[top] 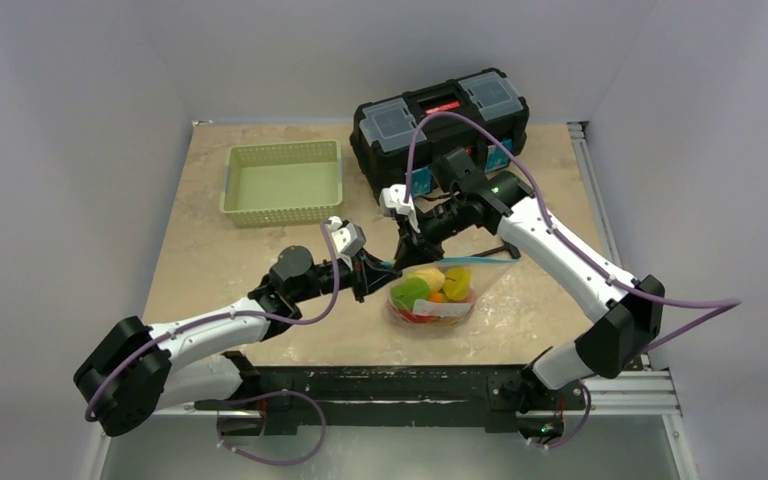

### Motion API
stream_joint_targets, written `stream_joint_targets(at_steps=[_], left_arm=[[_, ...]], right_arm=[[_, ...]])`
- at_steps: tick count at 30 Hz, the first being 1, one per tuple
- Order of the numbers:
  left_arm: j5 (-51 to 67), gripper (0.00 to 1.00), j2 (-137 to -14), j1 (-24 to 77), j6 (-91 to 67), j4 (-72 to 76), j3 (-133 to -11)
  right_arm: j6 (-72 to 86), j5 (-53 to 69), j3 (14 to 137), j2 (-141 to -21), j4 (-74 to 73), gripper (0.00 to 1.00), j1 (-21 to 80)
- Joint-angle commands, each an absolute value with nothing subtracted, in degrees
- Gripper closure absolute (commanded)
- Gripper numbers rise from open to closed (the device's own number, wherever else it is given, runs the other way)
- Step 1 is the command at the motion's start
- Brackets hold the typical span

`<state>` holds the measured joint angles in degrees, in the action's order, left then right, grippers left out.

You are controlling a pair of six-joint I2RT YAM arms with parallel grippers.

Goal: Open the zip-top bag and remove the fake food
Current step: Unzip the zipper food storage bag at the center of the board.

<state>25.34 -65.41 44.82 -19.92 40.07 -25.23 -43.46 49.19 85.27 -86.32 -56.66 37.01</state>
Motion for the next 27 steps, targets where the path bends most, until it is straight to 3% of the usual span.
stream_joint_targets(at_steps=[1,27], left_arm=[[22.38,1.0,-63.78,44.65,-18.57,42.62,-24.06],[19.01,1.0,-59.53,44.59,-16.12,40.2,-22.07]], right_arm=[[-42.63,51.07,84.31,-82.8,-56.68,1.0,35.51],[-45.24,50.01,79.48,-78.05,-57.95,1.0,29.8]])
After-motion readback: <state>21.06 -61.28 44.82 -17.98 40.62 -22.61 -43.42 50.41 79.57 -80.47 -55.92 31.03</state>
